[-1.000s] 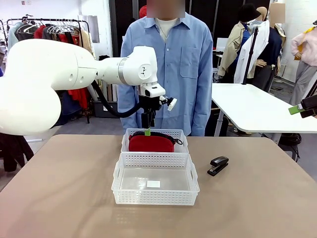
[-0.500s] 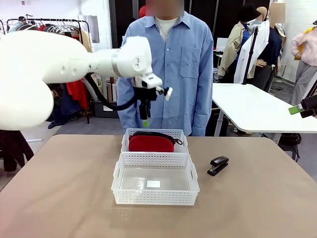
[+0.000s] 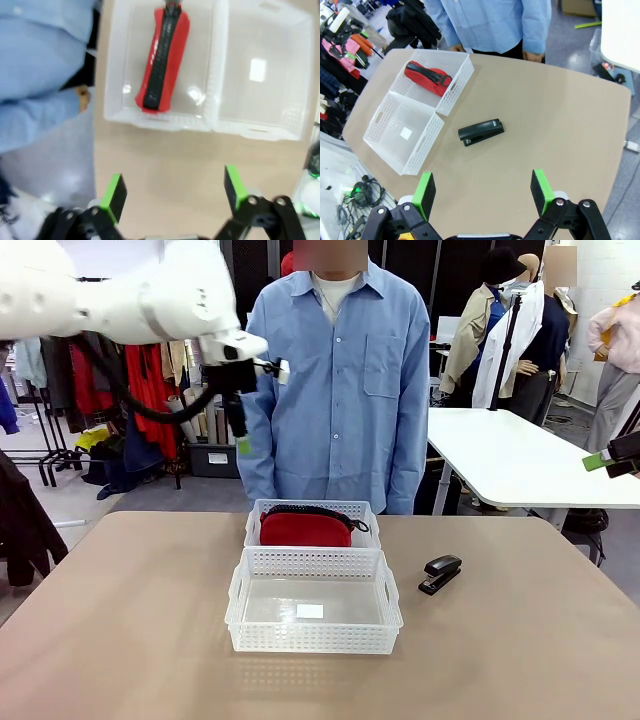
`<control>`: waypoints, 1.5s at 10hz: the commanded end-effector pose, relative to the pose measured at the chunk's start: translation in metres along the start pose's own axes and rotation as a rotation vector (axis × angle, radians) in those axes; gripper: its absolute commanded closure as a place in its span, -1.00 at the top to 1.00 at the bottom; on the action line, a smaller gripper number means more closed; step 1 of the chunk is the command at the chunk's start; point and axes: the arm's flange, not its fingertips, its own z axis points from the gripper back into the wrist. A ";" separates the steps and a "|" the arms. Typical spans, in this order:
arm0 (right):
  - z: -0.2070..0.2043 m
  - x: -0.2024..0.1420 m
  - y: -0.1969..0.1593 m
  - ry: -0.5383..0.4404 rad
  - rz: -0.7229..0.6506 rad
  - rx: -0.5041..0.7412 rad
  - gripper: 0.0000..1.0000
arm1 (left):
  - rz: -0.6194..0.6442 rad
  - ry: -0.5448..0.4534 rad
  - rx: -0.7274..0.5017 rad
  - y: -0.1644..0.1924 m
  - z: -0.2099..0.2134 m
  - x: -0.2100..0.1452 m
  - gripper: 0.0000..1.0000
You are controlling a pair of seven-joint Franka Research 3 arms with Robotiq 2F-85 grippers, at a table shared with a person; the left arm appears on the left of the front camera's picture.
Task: Distribute items into two baskets.
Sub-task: Pick up the Stapler that the person points to.
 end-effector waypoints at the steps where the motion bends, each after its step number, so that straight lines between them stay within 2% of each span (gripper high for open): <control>1: 0.000 0.001 0.000 -0.014 0.003 0.010 1.00 | 0.084 -0.061 0.025 -0.050 0.008 -0.062 1.00; 4: 0.000 0.001 0.000 -0.014 0.003 0.010 1.00 | 0.190 -0.163 0.073 -0.078 0.037 -0.136 1.00; 9: 0.000 0.001 0.000 -0.014 0.003 0.010 1.00 | 0.359 -0.293 0.039 -0.080 0.049 -0.217 1.00; 12: 0.000 0.001 0.000 -0.014 0.003 0.010 1.00 | 0.350 -0.410 0.015 -0.095 0.052 -0.242 1.00; 15: 0.000 0.001 0.000 -0.014 0.003 0.010 1.00 | 0.351 -0.486 -0.004 -0.110 0.058 -0.254 1.00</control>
